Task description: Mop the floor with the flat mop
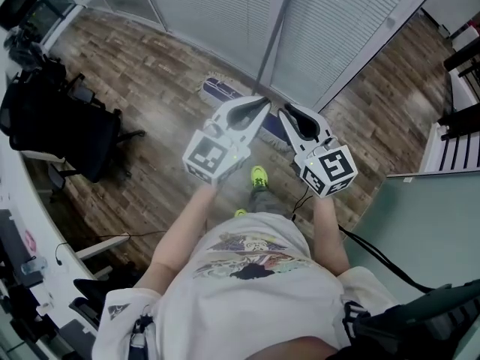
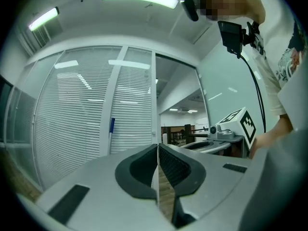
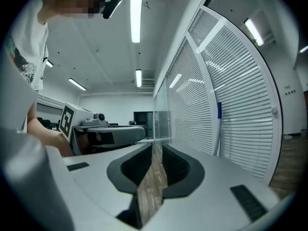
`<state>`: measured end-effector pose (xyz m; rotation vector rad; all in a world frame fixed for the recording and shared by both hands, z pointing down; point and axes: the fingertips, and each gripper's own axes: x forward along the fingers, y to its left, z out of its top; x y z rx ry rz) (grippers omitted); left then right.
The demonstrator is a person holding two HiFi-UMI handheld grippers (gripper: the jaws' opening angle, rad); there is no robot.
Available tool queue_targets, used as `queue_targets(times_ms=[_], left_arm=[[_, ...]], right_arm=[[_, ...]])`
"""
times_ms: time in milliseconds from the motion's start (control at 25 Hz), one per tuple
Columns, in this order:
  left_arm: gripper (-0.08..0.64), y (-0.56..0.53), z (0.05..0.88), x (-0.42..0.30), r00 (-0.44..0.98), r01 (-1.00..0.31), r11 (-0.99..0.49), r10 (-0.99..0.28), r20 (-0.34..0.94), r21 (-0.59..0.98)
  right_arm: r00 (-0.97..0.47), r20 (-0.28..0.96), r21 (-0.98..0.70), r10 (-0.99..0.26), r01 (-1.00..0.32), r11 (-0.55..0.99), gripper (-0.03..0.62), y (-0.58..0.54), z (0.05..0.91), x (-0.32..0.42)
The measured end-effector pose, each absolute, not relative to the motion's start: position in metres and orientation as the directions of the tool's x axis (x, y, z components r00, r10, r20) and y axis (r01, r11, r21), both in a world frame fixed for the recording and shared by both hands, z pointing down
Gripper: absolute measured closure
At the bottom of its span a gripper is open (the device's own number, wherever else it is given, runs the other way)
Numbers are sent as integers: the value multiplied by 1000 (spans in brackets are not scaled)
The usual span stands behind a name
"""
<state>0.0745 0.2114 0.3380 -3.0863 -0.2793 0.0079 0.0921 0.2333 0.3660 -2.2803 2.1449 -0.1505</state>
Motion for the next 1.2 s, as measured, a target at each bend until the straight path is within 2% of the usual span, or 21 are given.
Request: queue_targets(times_ms=[320,600,920,1200], left_arm=[[549,165,340,167,989,148,-988,148,1,-36],[549,128,341,233,994,108,-994,108,9,-33],[549,97,350,267,997,71,-996,70,18,-59],[549,76,342,295,996,89,-994,89,6,-59]], right_arm=[[47,97,-38,-994,-998,-51,540,187,375,187],[4,117,-29,-993,-1000,-8,512,148,378,248],[-16,116,-15,-993,-1000,14,505,116,383,284],[9,125,26,-992,-1000,-6,505,96,377,307]])
